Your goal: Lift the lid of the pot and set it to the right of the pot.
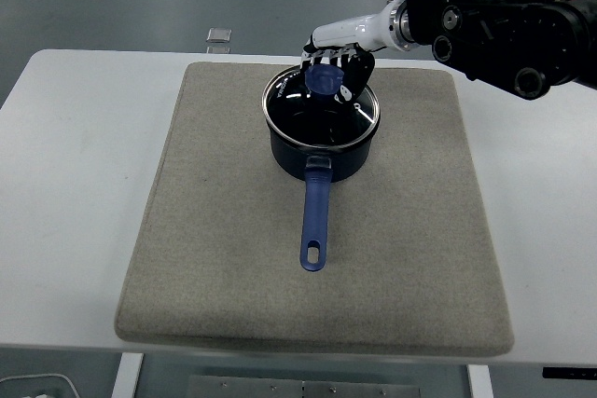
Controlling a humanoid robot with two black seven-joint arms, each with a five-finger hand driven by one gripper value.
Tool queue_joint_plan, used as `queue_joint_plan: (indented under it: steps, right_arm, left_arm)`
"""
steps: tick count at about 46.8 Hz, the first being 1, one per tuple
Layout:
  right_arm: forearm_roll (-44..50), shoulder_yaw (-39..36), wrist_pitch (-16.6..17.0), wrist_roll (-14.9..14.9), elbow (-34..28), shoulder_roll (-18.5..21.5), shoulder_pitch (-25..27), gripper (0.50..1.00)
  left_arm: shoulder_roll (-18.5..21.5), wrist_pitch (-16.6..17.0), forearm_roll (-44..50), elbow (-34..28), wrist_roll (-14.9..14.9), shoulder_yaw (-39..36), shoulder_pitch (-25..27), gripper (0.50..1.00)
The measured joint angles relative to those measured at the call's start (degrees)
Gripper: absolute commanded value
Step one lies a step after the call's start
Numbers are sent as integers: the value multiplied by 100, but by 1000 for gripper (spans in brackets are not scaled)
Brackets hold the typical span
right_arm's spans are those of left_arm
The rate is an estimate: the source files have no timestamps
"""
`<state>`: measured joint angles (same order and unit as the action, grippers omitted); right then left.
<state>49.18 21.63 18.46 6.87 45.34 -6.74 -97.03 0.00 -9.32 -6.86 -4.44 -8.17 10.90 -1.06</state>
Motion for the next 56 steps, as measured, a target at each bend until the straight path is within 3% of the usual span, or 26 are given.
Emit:
queue_joint_plan:
  steps: [16, 29, 44, 56]
  right_arm:
    - [-32, 140, 272, -14, -4, -264, -394, 517]
    - [-32, 401, 473, -58, -2, -675, -425, 507]
    - [10, 422, 526, -72, -7, -1359, -312, 500]
    - [72, 446, 421, -71, -97, -1547, 63, 500]
  left_arm:
    - [0, 0, 0, 0, 1, 0, 0, 1000]
    - [0, 0, 0, -2, 0, 0, -3, 1000]
    - [0, 0, 0, -2, 1, 0, 0, 1000]
    - [0, 0, 0, -2, 3, 0, -4, 1000]
